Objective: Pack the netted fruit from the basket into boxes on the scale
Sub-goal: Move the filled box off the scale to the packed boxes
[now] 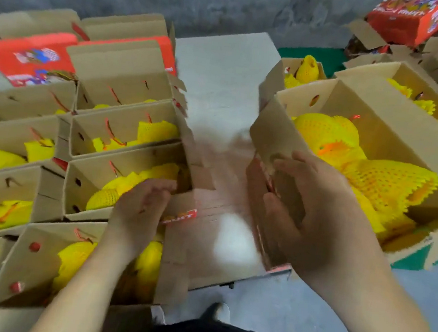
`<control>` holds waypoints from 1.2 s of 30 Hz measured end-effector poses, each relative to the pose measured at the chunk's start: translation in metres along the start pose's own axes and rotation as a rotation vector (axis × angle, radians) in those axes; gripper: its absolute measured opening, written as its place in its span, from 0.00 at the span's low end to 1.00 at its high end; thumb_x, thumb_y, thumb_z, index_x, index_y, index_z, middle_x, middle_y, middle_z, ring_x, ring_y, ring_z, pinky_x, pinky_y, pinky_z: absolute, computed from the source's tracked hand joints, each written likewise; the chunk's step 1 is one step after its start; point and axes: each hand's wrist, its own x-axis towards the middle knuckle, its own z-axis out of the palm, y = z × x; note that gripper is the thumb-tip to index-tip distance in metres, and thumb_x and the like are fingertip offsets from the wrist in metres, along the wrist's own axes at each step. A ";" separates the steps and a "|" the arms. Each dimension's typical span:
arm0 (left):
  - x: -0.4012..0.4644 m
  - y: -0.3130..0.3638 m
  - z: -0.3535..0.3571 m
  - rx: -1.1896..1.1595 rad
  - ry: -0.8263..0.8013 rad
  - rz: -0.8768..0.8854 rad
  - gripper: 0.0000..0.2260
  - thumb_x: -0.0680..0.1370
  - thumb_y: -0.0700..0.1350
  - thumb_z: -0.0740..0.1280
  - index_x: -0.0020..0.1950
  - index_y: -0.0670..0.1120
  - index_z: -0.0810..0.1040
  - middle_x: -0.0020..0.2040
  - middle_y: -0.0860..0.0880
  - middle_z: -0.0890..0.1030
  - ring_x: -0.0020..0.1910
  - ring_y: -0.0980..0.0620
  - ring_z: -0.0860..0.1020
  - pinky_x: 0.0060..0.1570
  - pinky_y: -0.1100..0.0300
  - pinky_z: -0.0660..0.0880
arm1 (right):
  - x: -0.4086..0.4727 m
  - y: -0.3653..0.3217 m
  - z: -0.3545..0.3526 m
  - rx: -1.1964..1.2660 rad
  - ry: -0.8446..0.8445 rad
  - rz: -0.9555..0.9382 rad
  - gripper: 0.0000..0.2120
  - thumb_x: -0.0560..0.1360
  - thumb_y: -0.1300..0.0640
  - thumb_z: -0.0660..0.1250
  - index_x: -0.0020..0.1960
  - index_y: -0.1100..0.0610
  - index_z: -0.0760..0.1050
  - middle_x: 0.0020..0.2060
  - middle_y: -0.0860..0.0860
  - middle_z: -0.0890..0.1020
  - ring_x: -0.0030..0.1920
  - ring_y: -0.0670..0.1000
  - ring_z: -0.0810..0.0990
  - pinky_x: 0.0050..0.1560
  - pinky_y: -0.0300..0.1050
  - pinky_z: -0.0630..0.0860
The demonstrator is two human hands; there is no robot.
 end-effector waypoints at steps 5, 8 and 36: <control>-0.028 -0.068 -0.106 0.158 0.276 -0.166 0.12 0.85 0.40 0.65 0.57 0.57 0.82 0.54 0.62 0.85 0.59 0.59 0.81 0.62 0.64 0.74 | 0.015 -0.042 0.038 0.075 -0.172 -0.068 0.21 0.78 0.41 0.59 0.66 0.48 0.75 0.66 0.46 0.78 0.67 0.52 0.75 0.61 0.45 0.71; -0.041 -0.105 -0.147 0.256 0.282 -0.336 0.10 0.83 0.40 0.67 0.62 0.50 0.80 0.62 0.47 0.82 0.66 0.44 0.78 0.71 0.47 0.71 | 0.009 -0.069 0.075 0.091 -0.274 -0.044 0.25 0.77 0.35 0.57 0.72 0.41 0.68 0.69 0.42 0.76 0.67 0.49 0.77 0.63 0.49 0.76; -0.078 -0.143 -0.173 0.728 0.145 -0.191 0.30 0.80 0.46 0.71 0.81 0.47 0.67 0.80 0.42 0.65 0.78 0.37 0.61 0.74 0.41 0.63 | -0.079 -0.077 0.218 0.341 -0.396 0.641 0.13 0.81 0.64 0.60 0.56 0.51 0.80 0.52 0.55 0.86 0.53 0.59 0.83 0.58 0.58 0.80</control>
